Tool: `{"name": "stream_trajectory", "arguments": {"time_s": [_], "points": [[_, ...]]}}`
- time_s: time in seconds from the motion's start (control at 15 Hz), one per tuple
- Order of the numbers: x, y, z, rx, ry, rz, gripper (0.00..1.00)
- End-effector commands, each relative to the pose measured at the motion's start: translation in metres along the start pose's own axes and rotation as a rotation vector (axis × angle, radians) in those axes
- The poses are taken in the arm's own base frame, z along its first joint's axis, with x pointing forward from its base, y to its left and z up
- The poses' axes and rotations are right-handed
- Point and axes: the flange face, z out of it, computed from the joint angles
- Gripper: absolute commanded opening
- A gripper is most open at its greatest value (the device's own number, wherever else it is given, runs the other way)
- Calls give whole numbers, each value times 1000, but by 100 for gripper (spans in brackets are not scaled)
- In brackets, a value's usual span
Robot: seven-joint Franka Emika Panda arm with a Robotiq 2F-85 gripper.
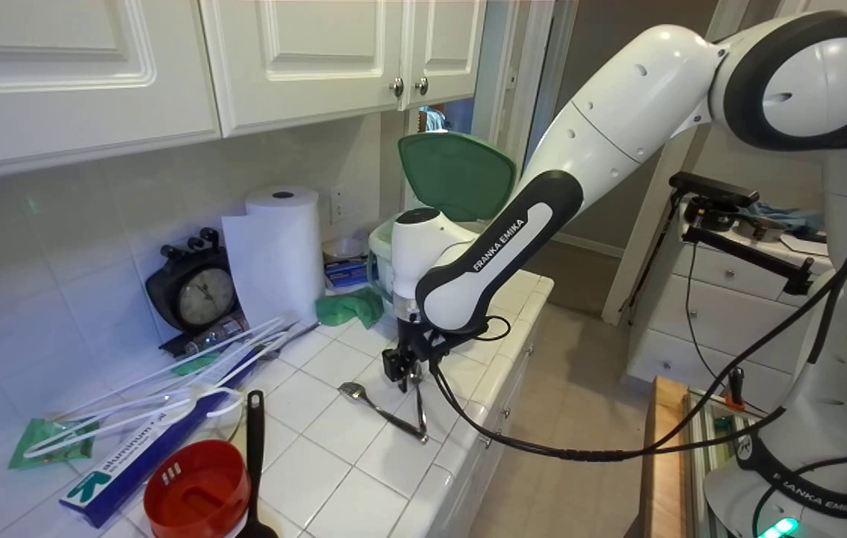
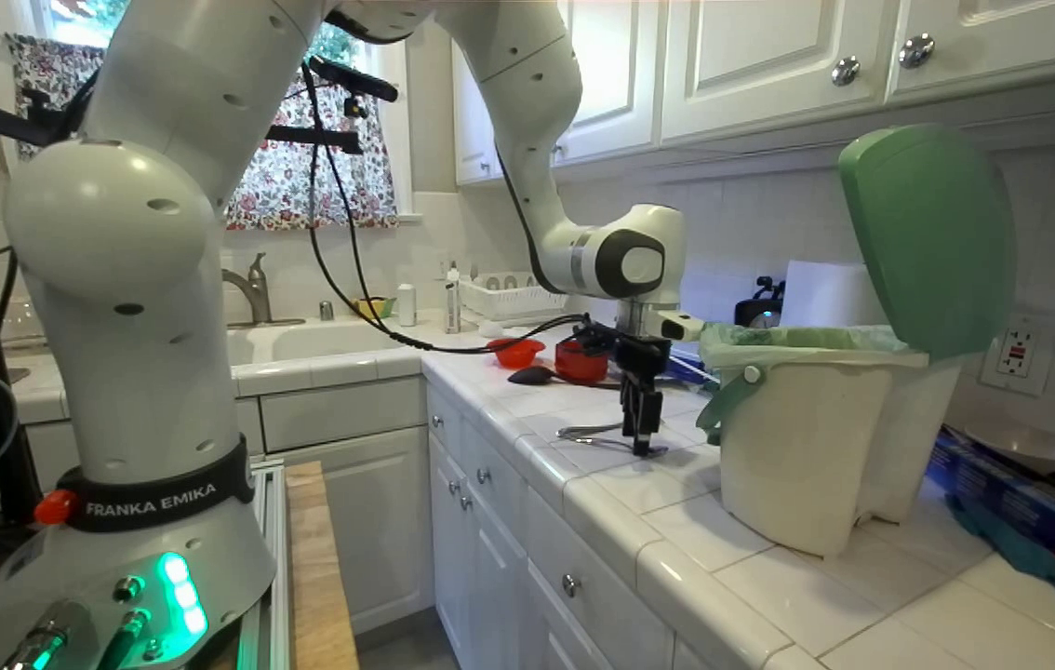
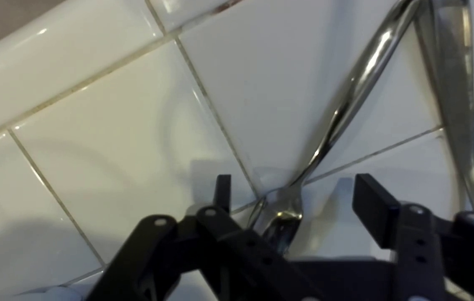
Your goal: Use the spoon to close the lid of the bin
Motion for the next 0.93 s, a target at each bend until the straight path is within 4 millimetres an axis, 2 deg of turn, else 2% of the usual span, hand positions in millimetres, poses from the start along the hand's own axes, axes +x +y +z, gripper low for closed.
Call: {"name": "stream_trajectory", "arguments": {"time_s": [0.0, 0.07, 0.2, 0.27, 0.33, 0.67, 0.73, 0.87], "points": [[4, -5, 2, 2, -3, -4, 91], [4, -5, 3, -1, -8, -6, 71], [3, -5, 6, -11, -16, -13, 74], [2, -6, 7, -13, -22, -15, 59], [1, -6, 8, -17, -27, -18, 50], [-1, -10, 10, -26, -36, -28, 15], [0, -11, 10, -26, -35, -30, 9], [0, -12, 10, -27, -34, -31, 5]]}}
